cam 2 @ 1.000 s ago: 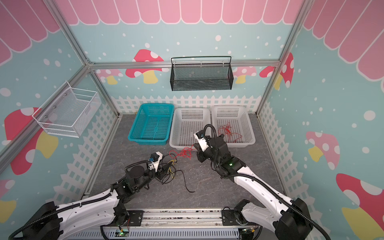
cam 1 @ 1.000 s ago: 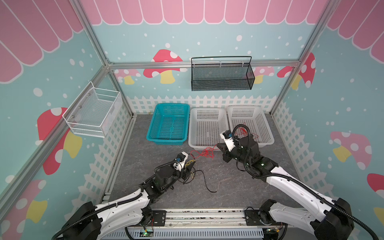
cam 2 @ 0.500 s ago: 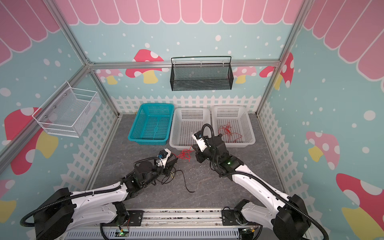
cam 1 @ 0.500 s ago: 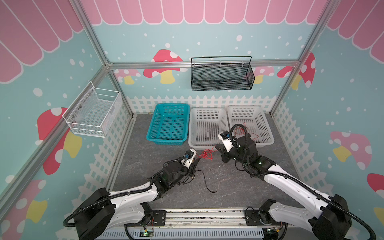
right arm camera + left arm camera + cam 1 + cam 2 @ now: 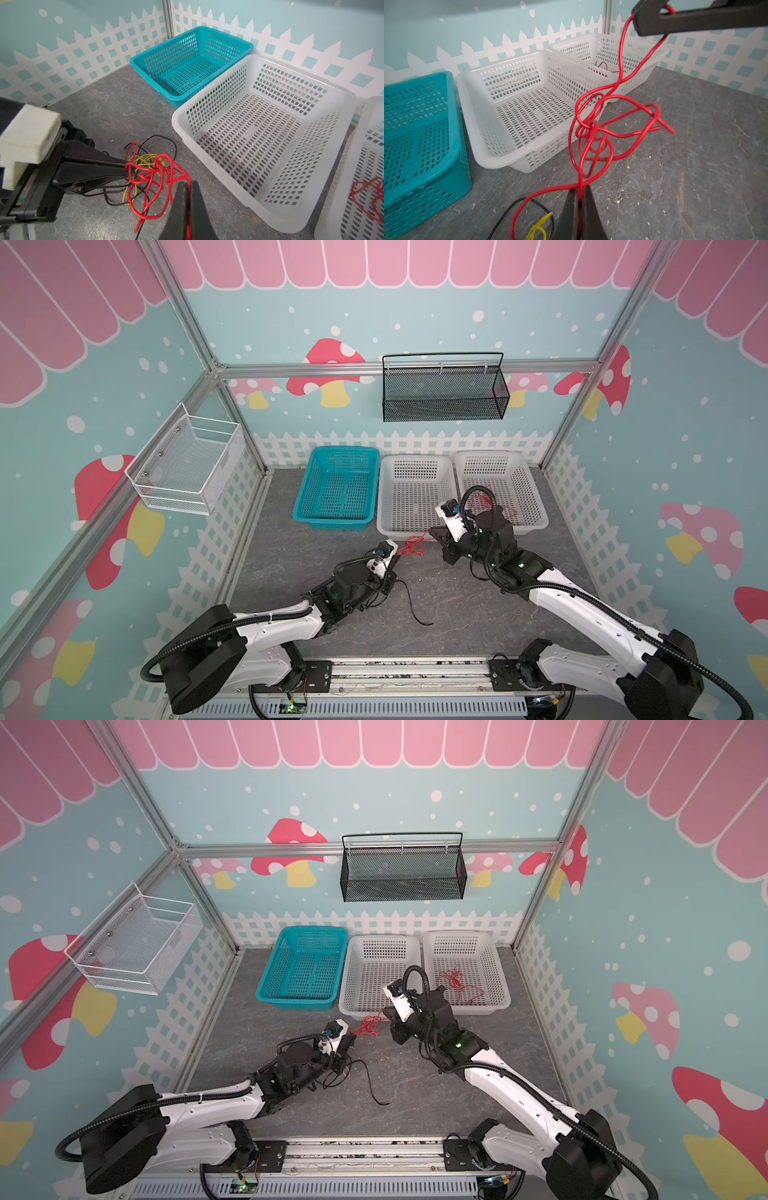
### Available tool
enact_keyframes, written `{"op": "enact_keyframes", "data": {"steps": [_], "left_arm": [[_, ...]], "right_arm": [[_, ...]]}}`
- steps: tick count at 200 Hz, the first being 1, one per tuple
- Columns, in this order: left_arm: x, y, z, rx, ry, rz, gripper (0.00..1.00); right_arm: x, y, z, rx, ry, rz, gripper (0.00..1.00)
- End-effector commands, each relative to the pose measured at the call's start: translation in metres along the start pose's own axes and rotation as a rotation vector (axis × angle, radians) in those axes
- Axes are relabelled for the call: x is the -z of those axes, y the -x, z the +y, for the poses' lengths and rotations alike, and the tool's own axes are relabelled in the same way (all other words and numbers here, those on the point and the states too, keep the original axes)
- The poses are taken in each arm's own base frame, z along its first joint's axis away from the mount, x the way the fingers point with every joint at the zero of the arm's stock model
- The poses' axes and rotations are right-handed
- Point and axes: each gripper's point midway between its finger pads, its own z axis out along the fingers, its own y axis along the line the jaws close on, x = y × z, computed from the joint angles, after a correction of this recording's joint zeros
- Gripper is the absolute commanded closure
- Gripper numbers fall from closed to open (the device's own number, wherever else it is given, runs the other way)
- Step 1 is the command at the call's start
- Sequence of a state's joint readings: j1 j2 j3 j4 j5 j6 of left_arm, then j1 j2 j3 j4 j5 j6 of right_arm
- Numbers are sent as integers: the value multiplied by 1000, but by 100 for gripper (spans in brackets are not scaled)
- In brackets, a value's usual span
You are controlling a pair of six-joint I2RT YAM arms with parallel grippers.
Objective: Untangle the cables
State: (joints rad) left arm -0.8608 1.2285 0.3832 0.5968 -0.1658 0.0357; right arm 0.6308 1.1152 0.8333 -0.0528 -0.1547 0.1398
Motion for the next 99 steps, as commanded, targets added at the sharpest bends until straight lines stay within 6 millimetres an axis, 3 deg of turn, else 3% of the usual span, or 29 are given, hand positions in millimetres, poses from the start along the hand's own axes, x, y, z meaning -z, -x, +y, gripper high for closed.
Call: {"op": "enact_keyframes", "data": {"steps": [1, 36, 99], "left_arm": [[-1, 18, 10, 19, 63, -51, 100], [8, 3, 33, 51, 190, -6, 100], [32, -12, 76, 181, 356, 33, 100]], "right_arm": [[10, 13, -21, -29, -138, -34, 100], [30, 5, -72, -113, -443, 5, 100], [53, -13, -115, -200, -624, 58, 100]]}}
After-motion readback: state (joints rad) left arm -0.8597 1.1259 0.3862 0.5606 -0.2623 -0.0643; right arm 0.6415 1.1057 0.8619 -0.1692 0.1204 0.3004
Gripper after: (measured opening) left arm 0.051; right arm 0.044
